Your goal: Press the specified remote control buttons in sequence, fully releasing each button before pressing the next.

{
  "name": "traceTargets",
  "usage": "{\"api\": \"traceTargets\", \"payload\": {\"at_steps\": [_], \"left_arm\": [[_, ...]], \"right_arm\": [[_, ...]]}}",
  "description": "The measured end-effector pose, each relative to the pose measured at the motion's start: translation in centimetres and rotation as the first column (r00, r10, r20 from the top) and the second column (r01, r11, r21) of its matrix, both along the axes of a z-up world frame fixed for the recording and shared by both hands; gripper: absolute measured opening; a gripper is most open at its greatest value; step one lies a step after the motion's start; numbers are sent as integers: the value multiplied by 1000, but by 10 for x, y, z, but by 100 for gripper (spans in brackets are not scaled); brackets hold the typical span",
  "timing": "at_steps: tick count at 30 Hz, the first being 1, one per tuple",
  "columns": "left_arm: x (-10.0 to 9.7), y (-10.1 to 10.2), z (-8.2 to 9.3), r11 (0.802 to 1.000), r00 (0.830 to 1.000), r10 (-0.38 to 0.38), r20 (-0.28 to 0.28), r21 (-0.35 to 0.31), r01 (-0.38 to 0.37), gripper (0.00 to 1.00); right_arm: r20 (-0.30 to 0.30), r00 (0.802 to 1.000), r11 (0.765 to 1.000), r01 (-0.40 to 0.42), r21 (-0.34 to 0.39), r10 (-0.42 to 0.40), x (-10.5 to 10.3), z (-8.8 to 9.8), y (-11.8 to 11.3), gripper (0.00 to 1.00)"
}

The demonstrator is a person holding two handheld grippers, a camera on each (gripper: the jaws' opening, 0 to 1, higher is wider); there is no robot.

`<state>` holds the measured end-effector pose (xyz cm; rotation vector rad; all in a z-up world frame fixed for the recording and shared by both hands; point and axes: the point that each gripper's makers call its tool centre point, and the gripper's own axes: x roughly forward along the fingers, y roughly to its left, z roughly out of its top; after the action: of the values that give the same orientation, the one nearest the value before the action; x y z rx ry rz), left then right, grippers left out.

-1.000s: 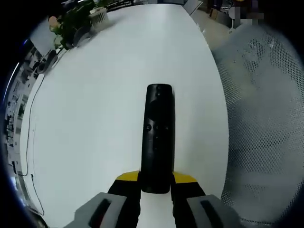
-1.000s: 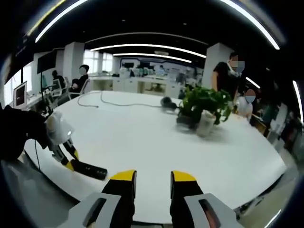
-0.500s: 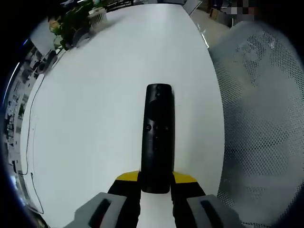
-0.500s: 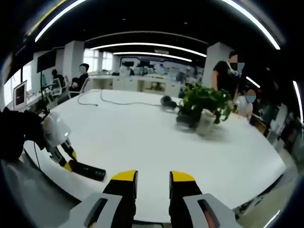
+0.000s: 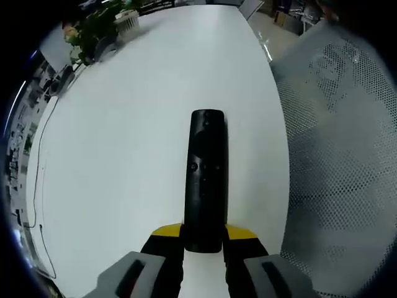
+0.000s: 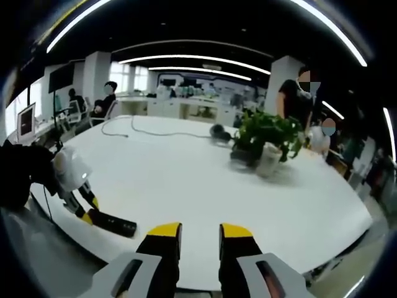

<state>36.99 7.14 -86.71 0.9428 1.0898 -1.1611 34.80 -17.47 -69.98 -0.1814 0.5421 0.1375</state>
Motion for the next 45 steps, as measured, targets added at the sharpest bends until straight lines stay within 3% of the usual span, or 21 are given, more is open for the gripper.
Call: {"api": "traceTargets", "payload": {"at_steps": [13,20,22,26,31,35,42,45], "left_arm": [[-13,-1,0,1000,1000,0,1,-12,0,24],[-19,-2,0,1000,1000,6,2,-9,-6,24],[-21,-2,0,1000,1000,18,0,-16,-18,24],[-26,-2,0,999,1000,13,2,-38,-12,24],[-30,-4,1,999,1000,14,1,-42,-14,24],[-34,-5,1,999,1000,9,1,-34,-9,24],[-43,-9,0,1000,1000,3,1,-12,-3,24],[-43,-8,1,999,1000,11,-4,-35,-11,24]], "right_arm": [[-11,1000,1000,-18,10,18,-1,-1,4,15],[-12,999,999,-42,27,42,-2,3,8,0],[-18,998,998,-63,23,64,-3,3,11,0],[-64,990,991,-118,69,122,-2,5,28,0],[-49,980,973,-183,142,192,15,21,54,0],[-88,971,953,-198,229,222,28,18,72,0],[-194,943,926,-199,322,270,47,-8,98,0],[-291,906,922,-206,329,306,52,-25,111,0]]}}
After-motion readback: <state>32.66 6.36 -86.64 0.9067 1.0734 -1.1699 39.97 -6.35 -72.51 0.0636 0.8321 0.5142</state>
